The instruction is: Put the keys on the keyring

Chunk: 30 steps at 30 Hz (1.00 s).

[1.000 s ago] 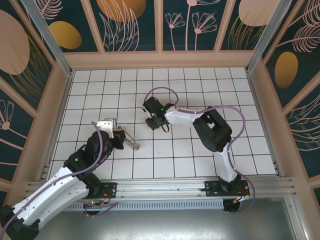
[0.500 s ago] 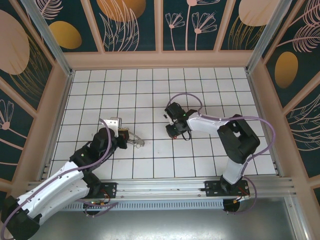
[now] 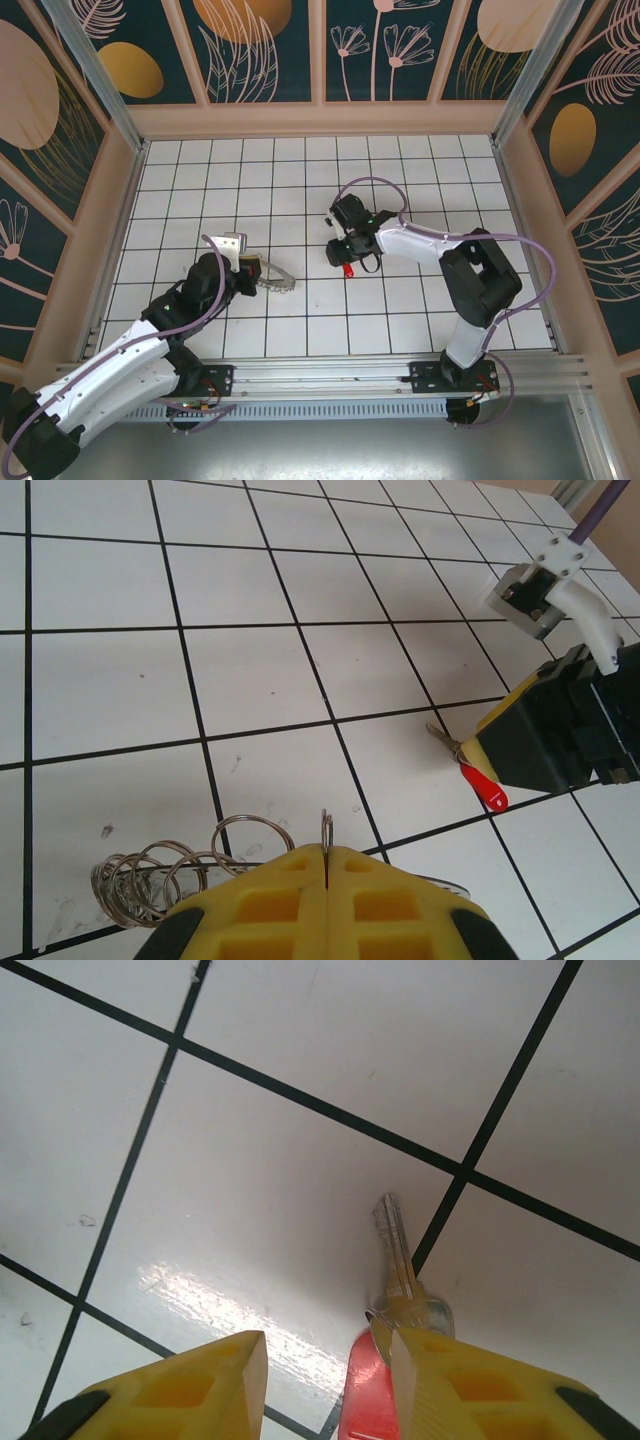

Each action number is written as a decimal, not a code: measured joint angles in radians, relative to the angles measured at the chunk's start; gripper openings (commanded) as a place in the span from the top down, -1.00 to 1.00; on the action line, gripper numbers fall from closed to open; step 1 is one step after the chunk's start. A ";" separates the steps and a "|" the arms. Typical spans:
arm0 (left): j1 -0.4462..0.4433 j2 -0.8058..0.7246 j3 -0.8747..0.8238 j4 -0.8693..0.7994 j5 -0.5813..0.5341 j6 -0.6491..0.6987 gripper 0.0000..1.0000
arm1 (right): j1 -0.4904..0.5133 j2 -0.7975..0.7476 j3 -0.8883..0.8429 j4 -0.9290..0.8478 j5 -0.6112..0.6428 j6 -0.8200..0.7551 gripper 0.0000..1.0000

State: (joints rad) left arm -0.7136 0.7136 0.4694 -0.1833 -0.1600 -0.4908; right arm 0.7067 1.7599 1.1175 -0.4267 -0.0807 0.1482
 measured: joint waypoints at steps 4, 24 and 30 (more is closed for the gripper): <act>0.000 0.000 0.000 0.000 0.003 0.018 1.00 | 0.000 0.017 0.000 -0.002 0.000 0.014 0.28; 0.000 -0.005 0.000 0.008 0.030 0.060 1.00 | -0.045 0.068 0.010 -0.016 -0.034 -0.019 0.44; 0.000 0.004 0.000 0.008 0.032 0.061 1.00 | -0.045 0.069 0.010 -0.015 -0.050 -0.024 0.54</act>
State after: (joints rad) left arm -0.7136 0.7177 0.4694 -0.1749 -0.1276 -0.4301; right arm 0.6617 1.8294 1.1278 -0.4419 -0.1307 0.1242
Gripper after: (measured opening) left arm 0.047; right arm 0.242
